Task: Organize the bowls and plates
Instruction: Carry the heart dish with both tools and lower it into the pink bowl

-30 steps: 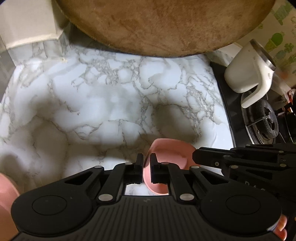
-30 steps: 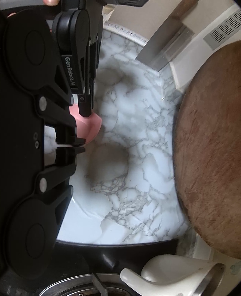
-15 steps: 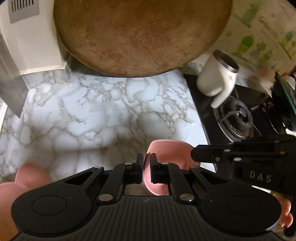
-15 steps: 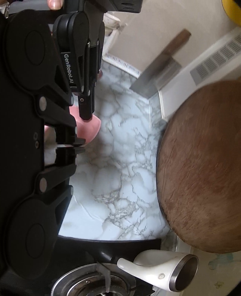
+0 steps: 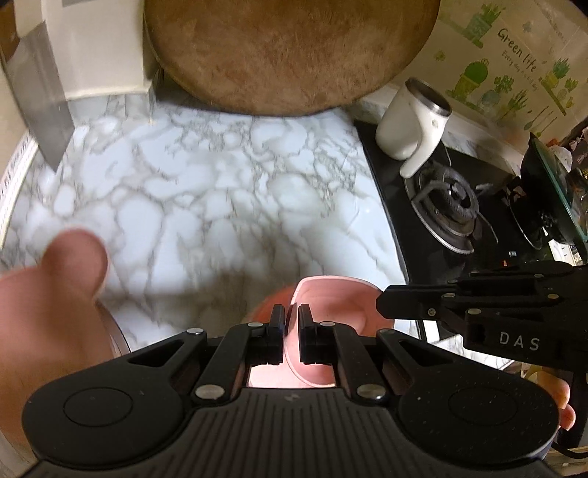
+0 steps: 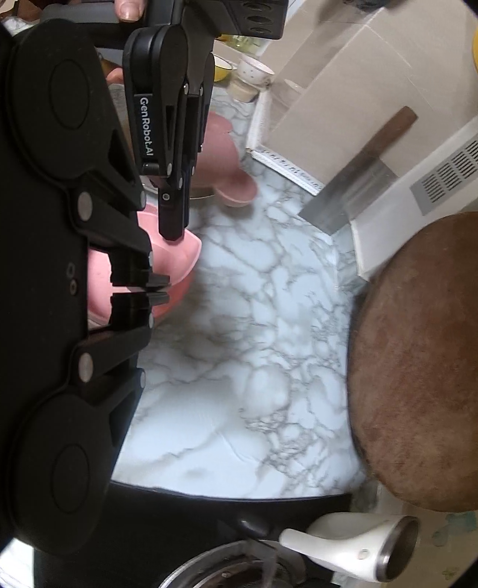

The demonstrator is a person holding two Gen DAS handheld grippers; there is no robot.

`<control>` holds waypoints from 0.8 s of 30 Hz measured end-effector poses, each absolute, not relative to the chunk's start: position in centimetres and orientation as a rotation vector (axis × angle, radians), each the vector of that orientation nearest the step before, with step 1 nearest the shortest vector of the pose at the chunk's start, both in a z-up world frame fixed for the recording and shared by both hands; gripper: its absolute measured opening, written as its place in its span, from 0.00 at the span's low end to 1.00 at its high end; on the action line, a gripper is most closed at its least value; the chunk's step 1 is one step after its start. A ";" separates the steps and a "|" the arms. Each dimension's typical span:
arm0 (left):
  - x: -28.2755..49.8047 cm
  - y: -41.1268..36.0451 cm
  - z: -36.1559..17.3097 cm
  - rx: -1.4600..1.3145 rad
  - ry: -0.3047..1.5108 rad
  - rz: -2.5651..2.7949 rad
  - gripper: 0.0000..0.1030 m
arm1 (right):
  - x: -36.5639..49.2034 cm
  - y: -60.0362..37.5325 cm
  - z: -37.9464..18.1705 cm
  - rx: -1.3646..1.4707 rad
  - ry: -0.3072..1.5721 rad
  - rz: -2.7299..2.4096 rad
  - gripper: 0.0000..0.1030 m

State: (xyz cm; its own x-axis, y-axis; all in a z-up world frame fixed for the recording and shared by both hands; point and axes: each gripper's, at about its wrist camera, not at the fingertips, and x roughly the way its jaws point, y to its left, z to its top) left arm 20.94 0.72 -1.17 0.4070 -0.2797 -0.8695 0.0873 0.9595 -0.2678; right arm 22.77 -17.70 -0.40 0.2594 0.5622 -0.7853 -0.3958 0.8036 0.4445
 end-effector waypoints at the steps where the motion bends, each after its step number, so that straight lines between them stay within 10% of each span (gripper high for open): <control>1: 20.6 0.7 -1.5 -0.190 1.134 -0.230 0.06 | 22.5 -17.7 -0.7 0.169 1.143 0.656 0.03; 24: 19.0 -0.9 -4.7 -0.079 1.155 -0.202 0.06 | 20.4 -15.9 -3.0 0.023 1.140 0.631 0.03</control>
